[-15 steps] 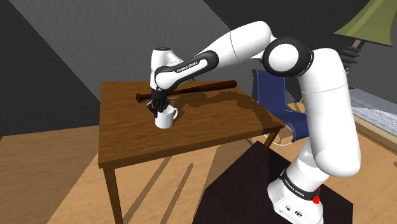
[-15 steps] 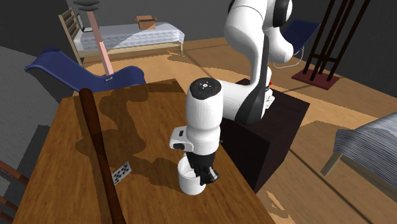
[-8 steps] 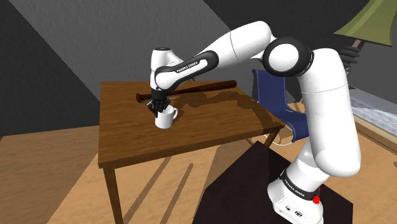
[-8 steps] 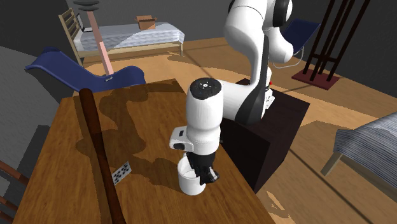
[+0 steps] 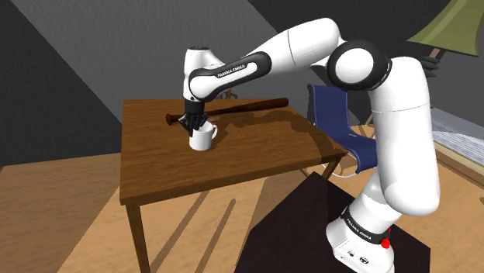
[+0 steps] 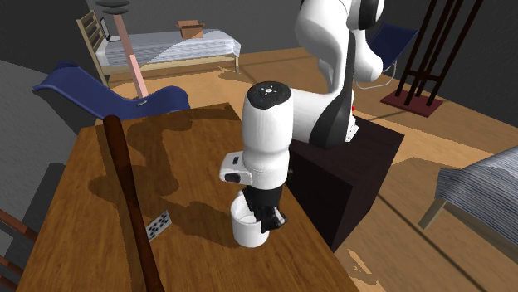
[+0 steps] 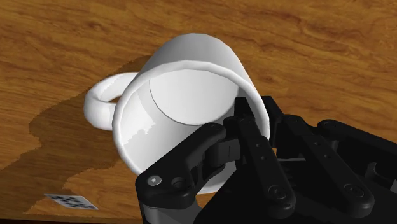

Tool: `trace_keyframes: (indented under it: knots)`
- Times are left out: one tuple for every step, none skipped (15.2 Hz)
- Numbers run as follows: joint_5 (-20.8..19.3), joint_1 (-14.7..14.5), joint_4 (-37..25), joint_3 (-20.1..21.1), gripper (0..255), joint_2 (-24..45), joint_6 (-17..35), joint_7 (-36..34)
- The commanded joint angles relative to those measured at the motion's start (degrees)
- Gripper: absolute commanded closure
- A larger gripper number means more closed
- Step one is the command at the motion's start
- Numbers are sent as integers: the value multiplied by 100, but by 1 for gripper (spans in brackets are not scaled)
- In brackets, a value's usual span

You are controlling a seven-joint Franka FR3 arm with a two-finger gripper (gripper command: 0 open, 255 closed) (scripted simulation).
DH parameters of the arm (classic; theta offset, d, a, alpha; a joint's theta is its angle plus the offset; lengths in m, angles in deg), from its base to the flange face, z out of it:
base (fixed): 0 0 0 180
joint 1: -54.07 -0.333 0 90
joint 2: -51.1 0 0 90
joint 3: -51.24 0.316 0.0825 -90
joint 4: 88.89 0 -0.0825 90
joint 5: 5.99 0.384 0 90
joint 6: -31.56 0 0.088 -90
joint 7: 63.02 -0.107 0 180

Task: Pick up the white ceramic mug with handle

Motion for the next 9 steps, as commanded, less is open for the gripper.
trace_keyframes:
  knots:
    - [16, 8, -37, 10, 255, -79, -115, 13]
    - [23, 10, -59, 14, 255, -116, -173, 18]
    - [31, 13, -79, 19, 255, -153, -230, 23]
    - [38, 15, -104, 23, 255, -187, -289, 28]
    - [45, 17, -130, 27, 255, -221, -348, 33]
    - [53, 18, -158, 32, 255, -254, -408, 38]
    - [59, 20, -189, 35, 255, -284, -470, 43]
    - [61, 20, -193, 36, 255, -290, -479, 44]
    - [60, 20, -194, 36, 255, -289, -479, 44]
